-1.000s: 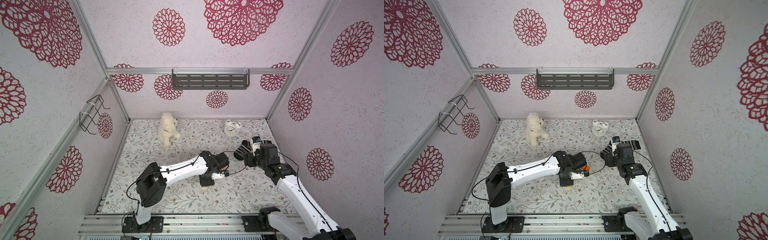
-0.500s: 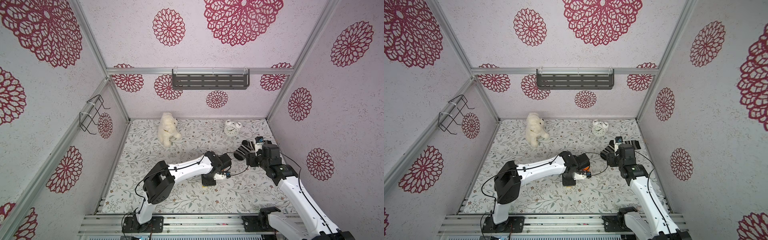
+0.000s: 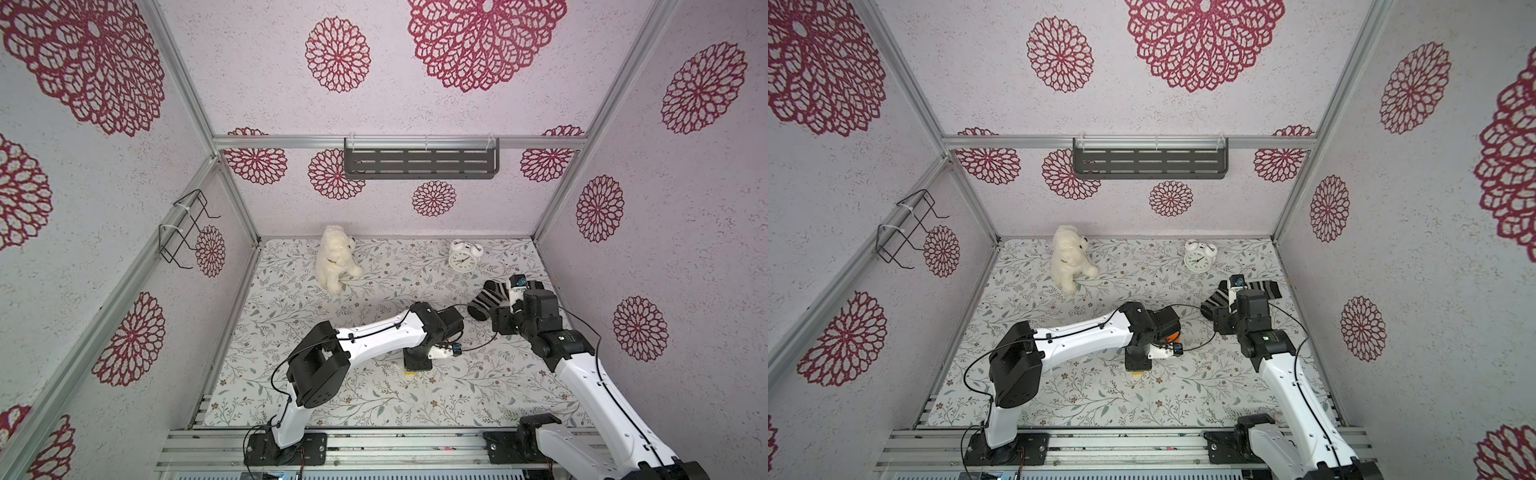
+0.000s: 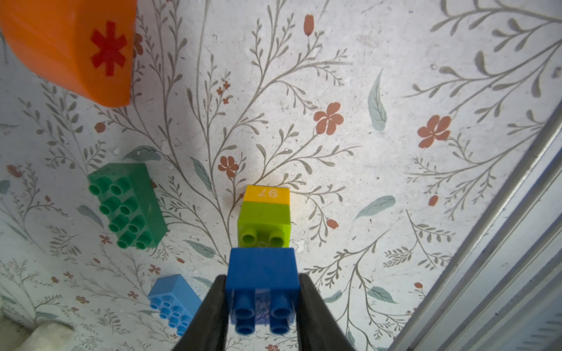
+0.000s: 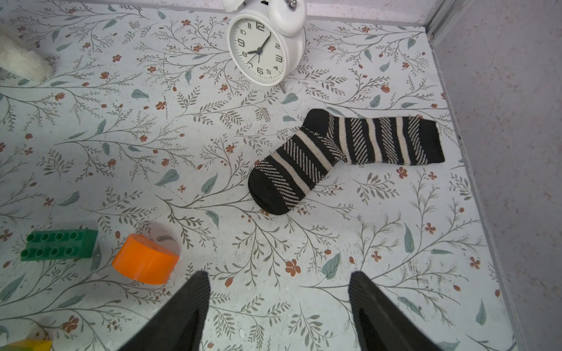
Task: Assemble an ice cream with lego
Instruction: Assemble the lego brick with the lego brick.
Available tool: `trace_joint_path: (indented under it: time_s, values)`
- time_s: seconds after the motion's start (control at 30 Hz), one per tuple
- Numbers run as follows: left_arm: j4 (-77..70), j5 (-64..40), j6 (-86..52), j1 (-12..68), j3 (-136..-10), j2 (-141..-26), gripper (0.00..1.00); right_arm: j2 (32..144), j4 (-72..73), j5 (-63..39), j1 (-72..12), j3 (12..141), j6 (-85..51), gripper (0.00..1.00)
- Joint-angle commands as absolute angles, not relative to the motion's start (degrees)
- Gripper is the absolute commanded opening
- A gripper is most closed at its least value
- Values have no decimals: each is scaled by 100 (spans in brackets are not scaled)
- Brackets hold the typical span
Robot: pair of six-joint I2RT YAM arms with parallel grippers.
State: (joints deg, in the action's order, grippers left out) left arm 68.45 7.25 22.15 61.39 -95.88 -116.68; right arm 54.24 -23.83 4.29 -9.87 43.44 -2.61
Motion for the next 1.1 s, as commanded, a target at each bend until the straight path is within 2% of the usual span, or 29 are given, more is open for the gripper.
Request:
trace_joint_path:
  time_s: [0.0, 1.07]
  values:
    - [6882, 741, 2308, 6170, -9659, -11777, 13, 5316, -2243, 400, -949, 4355, -334, 76]
    - [6723, 905, 2422, 6126, -9597, -11900, 13, 5264, -2207, 316, -949, 4324, -325, 76]
